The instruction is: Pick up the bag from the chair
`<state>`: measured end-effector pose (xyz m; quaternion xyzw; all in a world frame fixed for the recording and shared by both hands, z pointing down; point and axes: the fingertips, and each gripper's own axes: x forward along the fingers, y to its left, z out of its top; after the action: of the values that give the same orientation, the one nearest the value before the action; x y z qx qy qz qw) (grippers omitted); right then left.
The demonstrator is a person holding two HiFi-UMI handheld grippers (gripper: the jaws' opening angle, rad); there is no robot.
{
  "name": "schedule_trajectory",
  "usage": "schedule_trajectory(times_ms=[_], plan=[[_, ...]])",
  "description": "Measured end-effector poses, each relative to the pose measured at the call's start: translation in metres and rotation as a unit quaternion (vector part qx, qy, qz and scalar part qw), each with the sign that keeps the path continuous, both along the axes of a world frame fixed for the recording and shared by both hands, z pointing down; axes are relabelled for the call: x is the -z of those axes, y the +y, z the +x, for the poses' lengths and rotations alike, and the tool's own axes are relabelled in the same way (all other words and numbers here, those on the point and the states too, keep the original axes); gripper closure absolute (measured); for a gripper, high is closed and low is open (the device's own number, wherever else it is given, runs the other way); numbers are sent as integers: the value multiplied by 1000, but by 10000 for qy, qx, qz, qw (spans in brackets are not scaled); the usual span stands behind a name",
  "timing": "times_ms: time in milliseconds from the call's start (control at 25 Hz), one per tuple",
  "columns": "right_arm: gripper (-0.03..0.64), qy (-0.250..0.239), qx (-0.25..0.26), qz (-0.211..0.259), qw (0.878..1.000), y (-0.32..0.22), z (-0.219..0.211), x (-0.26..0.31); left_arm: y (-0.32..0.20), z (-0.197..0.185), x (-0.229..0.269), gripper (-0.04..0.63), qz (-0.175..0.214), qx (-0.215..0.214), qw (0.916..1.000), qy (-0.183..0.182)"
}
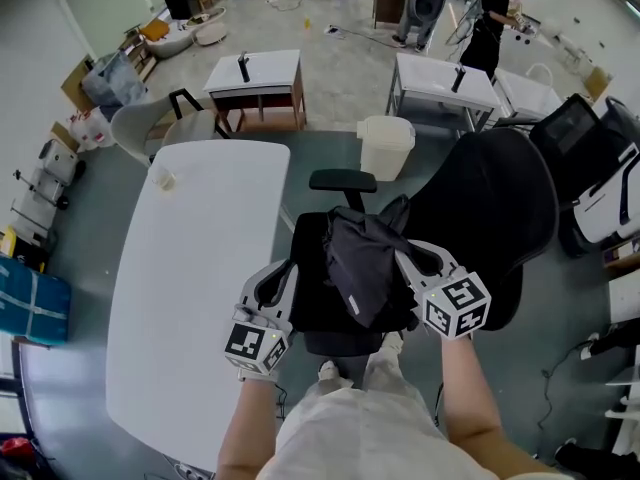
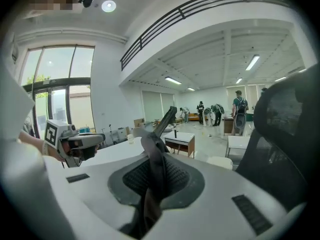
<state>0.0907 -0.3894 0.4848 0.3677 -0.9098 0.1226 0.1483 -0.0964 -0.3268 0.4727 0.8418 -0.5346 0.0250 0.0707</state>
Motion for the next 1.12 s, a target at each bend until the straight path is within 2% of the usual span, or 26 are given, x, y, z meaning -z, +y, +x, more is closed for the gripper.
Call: schedule_trajectory(times_ms=[120,200,320,480,640,800,960,1040,1120], plan=[[572,-14,271,128,9995,5,-10,16,-4,20,5,546,20,-453,9988,-206],[572,-52,410,198,9990,9,-16,25,-8,31,6,385,6,-676,9969,-400],[572,-96,653,291,9974,15,-27,36,-16,39,13,328,54,-819,9950,-573],[572,-92,1085,361,9934,25,-45,42,-26,39,26,307,122,-988,9936,-526],[572,-110,1504,462,9875,34,-56,46,-31,51,29,265,74,-1564,9845,-792],[574,-107,1909,656,9794,43,-65,54,-21,54,31,265,83,-2097,9745,-799],[574,-119,2181,825,9724,52,-74,61,-11,58,35,281,148,-2440,9648,-968],[574,-126,2215,865,9712,53,-73,62,-7,64,37,321,199,-2511,9625,-1010],[574,-144,2251,899,9701,55,-73,64,-6,64,37,325,271,-2464,9635,-1013]])
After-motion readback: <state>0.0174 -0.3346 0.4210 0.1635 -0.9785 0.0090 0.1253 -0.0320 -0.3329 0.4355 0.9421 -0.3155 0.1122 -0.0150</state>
